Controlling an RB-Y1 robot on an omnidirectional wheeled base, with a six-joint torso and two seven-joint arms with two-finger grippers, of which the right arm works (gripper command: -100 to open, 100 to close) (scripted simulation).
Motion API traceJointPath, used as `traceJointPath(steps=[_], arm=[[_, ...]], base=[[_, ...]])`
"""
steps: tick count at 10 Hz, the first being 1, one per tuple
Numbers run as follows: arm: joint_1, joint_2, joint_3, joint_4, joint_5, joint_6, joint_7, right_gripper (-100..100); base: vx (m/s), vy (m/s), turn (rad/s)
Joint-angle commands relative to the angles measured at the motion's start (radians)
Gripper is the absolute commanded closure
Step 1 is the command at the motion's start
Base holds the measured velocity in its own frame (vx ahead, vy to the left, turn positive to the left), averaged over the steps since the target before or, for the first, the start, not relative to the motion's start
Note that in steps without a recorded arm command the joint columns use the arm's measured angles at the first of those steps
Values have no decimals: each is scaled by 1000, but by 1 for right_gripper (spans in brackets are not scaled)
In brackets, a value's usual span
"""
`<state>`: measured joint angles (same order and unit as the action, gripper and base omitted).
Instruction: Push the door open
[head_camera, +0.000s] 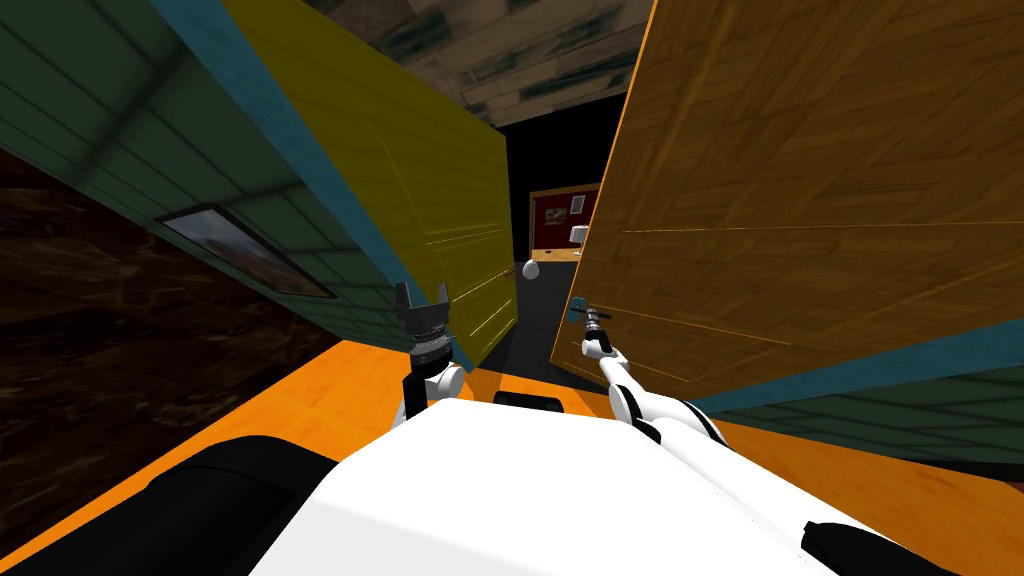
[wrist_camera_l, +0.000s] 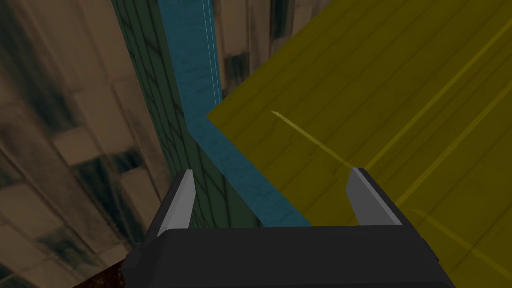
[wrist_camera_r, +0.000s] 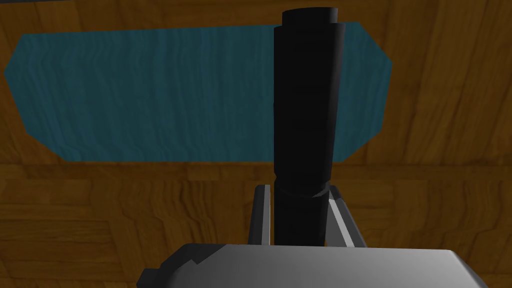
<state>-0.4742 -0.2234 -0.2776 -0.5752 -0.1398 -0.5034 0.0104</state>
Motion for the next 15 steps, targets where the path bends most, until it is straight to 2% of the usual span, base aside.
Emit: traceJointPath(steps=[1, 5, 6, 10, 11, 13, 15], arm=[[-12, -6, -28, 8, -6, -14, 22, 100], [-21, 8, -88, 14, -18, -18, 75, 100], [-25, 13, -112, 17, -23, -20, 97, 100], [-33, 24, -159, 21, -33, -23, 139, 100], [-37, 30, -183, 24, -37, -25, 160, 100], [-39, 33, -194, 25, -40, -26, 170, 100], [-46, 43, -237, 29, -48, -29, 209, 100]], base=[[99, 23, -28], [130, 23, -40], [142, 9, -37], [121, 12, -32], [128, 26, -59], [108, 18, -30], [116, 22, -33]])
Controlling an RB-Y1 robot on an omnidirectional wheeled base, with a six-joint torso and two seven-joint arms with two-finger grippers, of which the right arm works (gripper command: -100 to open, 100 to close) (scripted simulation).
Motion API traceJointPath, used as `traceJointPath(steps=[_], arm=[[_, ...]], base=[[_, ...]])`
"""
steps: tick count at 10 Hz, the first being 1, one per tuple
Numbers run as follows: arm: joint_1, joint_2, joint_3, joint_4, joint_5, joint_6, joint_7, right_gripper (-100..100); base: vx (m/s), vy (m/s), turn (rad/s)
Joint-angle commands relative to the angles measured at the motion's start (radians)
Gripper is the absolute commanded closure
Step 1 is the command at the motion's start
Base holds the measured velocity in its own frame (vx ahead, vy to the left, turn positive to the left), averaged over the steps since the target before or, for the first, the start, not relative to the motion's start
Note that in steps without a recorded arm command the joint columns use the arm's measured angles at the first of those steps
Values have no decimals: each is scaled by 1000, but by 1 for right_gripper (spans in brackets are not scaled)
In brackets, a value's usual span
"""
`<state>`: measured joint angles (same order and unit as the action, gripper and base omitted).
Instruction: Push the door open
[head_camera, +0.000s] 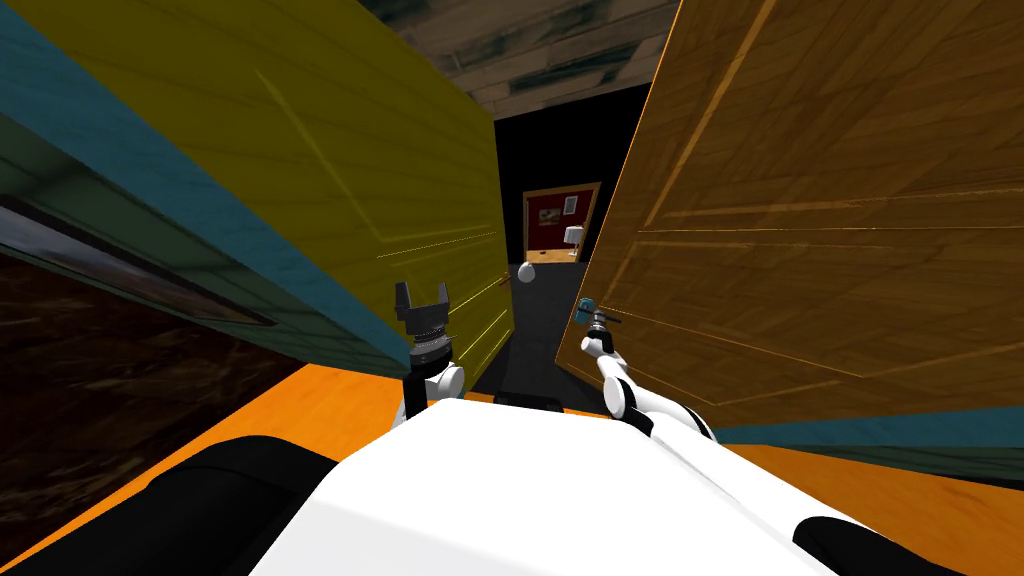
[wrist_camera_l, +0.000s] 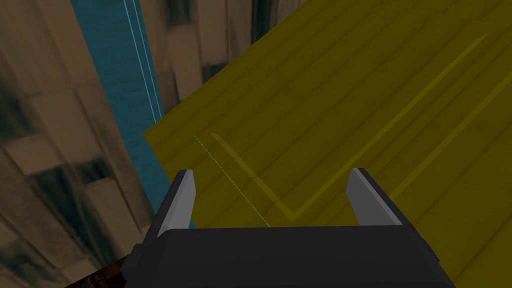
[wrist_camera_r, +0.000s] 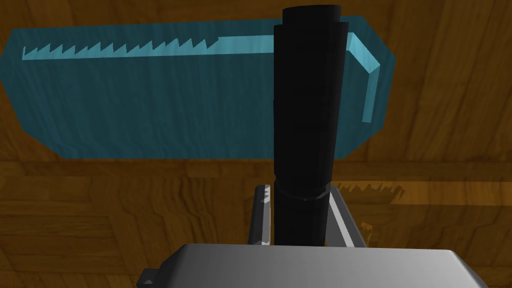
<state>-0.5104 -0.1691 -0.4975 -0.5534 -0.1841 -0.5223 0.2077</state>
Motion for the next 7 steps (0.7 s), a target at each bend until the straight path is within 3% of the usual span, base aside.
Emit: traceJointPath(steps=[1, 4, 5, 7], arm=[[-13, -7, -37, 9, -8, -11, 30, 100], [-21, 5, -89, 15, -19, -14, 76, 100], [-21, 5, -89, 15, -19, -14, 76, 100], [-28, 15, -131, 19, -27, -17, 114, 100]], base=[[172, 23, -76], [190, 27, -53], [112, 10, -30], [128, 32, -44]])
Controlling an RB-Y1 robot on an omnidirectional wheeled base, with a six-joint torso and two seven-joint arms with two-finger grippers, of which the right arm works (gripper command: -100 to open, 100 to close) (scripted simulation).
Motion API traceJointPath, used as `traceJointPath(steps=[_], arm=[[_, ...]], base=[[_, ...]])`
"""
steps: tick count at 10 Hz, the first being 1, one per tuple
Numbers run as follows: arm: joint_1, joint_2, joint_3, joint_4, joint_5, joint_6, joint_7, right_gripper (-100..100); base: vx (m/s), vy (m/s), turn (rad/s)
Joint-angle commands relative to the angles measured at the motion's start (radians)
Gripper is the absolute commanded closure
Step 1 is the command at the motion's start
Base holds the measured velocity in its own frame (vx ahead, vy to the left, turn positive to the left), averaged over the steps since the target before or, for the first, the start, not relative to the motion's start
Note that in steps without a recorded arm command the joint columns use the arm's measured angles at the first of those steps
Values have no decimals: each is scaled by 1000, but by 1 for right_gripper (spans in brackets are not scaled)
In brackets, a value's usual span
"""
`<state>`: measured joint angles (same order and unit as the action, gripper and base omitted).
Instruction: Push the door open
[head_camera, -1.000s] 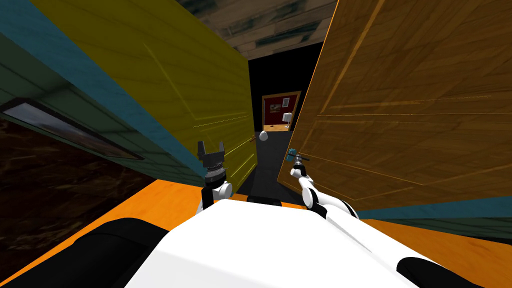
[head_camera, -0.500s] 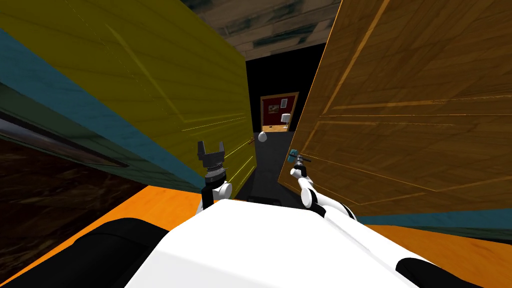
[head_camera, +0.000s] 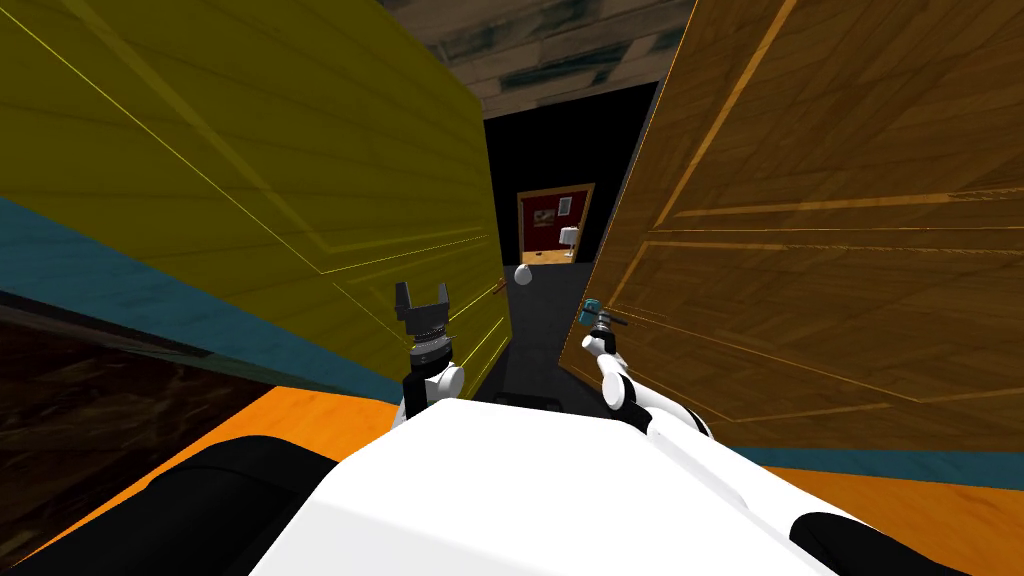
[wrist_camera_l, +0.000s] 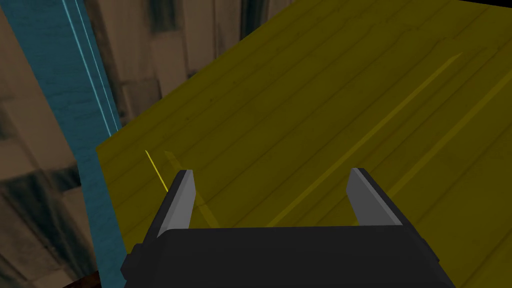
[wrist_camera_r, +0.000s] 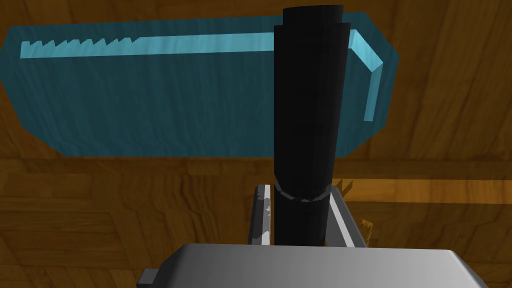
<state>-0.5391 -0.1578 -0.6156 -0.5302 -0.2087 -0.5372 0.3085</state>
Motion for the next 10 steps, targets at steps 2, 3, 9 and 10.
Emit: traceJointPath(steps=[2, 3, 9, 10], arm=[[-9, 12, -27, 3, -8, -15, 32, 100], [-15, 21, -44, 4, -12, -24, 52, 100], [-51, 75, -140, 10, -40, -77, 170, 100], [-55, 81, -151, 11, -43, -83, 183, 100]], base=[[72, -9, -37], [165, -43, -55], [162, -59, -50], [122, -61, -40]])
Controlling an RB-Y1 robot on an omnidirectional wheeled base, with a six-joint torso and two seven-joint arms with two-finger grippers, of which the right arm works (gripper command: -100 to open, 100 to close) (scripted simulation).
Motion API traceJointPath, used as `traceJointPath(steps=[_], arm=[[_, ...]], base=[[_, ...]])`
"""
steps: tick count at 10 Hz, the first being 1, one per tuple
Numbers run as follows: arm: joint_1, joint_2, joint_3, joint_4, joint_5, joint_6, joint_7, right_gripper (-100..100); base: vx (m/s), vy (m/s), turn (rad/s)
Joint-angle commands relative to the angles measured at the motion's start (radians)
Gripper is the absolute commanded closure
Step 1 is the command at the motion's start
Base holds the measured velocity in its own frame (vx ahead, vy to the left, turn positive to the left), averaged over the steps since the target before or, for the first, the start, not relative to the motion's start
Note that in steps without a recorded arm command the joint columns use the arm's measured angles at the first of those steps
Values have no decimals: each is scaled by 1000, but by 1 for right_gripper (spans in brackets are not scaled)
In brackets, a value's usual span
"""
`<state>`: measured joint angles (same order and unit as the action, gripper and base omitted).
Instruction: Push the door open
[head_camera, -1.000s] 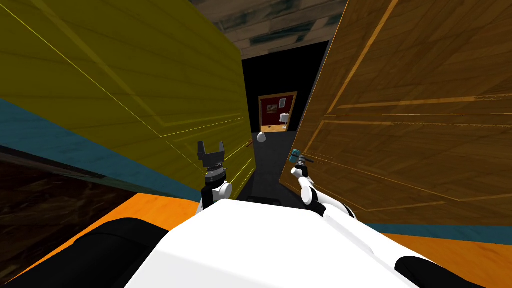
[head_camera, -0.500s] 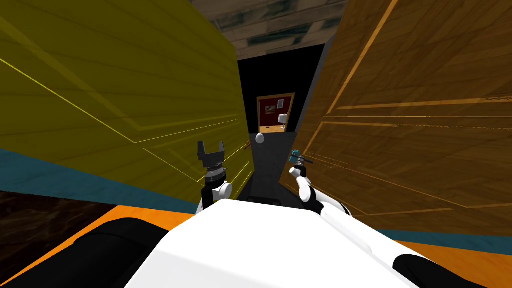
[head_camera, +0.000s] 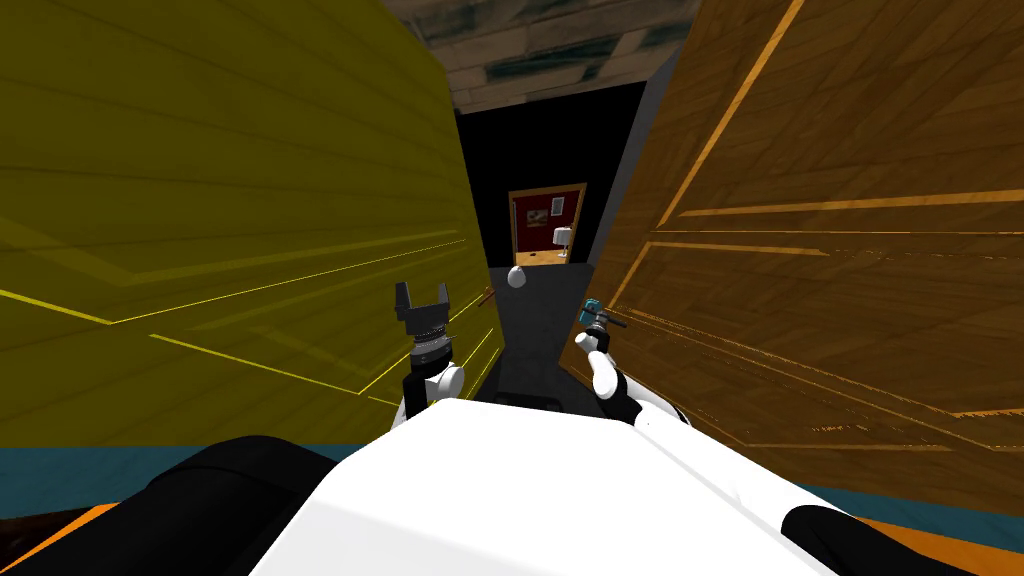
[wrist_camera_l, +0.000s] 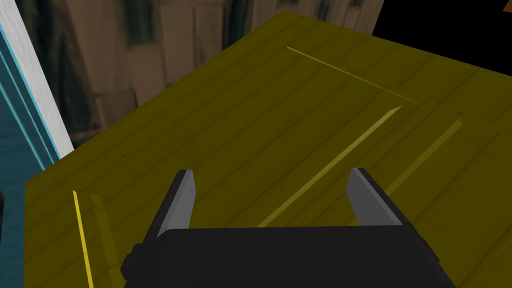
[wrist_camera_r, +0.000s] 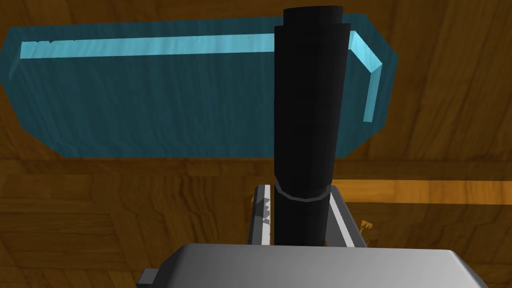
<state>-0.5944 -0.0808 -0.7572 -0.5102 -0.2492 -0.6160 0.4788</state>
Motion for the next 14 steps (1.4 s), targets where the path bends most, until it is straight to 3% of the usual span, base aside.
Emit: traceJointPath(steps=[1, 4, 5, 6, 8, 11, 14], arm=[[-6, 16, -29, -8, -8, -15, 37, 100], [-21, 43, -70, -6, -19, -36, 86, 100], [-11, 43, -60, -9, -17, -24, 73, 100], [-16, 34, -89, -15, -27, -40, 98, 100], [-17, 33, -95, -16, -29, -43, 103, 100], [-24, 32, -148, -25, -47, -70, 144, 100], [-30, 46, -197, -32, -64, -96, 183, 100]], base=[[144, -32, -55], [144, -48, -48], [76, -30, -10], [121, -28, -15], [135, -46, -26], [176, -44, -34], [211, -55, -42]])
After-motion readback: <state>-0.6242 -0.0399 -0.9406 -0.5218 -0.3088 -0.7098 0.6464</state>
